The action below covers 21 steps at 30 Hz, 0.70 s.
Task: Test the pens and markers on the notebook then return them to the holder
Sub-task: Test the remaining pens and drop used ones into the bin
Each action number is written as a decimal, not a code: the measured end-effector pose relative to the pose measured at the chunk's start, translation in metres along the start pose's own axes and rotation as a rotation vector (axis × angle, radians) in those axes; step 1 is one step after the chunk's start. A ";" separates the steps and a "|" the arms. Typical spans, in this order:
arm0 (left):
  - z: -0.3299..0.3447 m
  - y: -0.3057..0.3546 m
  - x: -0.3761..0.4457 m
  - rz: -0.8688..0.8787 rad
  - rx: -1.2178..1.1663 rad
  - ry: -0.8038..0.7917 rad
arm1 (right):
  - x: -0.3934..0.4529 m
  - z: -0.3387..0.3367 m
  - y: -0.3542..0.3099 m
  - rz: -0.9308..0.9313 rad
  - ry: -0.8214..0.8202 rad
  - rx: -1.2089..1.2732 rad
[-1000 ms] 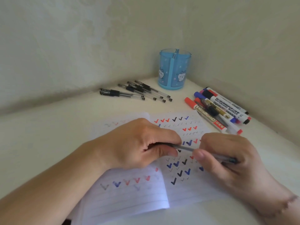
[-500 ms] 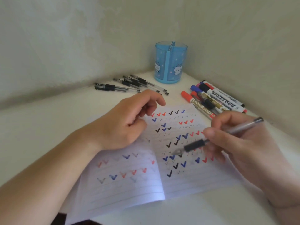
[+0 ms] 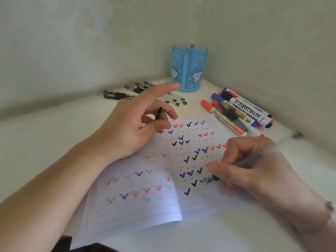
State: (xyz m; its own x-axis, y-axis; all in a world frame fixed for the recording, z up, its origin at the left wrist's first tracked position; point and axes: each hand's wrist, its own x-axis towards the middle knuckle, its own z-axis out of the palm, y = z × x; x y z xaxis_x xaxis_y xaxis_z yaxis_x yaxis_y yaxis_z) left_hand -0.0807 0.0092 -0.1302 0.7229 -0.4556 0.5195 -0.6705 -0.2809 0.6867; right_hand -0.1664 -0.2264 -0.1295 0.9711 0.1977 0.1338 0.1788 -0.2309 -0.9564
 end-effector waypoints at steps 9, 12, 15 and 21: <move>0.002 -0.002 0.000 0.043 0.109 -0.065 | 0.002 0.001 0.009 0.040 0.113 -0.030; 0.003 -0.001 0.001 0.123 0.173 -0.078 | 0.002 0.004 0.006 -0.022 0.105 -0.146; 0.003 -0.001 0.001 0.153 0.146 -0.102 | 0.003 0.004 0.006 -0.033 0.091 -0.191; 0.002 -0.001 -0.001 0.081 0.151 -0.119 | 0.002 0.004 0.005 -0.020 0.094 -0.181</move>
State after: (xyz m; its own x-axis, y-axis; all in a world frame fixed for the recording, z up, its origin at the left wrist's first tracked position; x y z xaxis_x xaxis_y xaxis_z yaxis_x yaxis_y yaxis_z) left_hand -0.0811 0.0080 -0.1319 0.6471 -0.5754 0.5001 -0.7493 -0.3591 0.5564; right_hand -0.1641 -0.2236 -0.1346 0.9760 0.1161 0.1843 0.2157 -0.3966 -0.8923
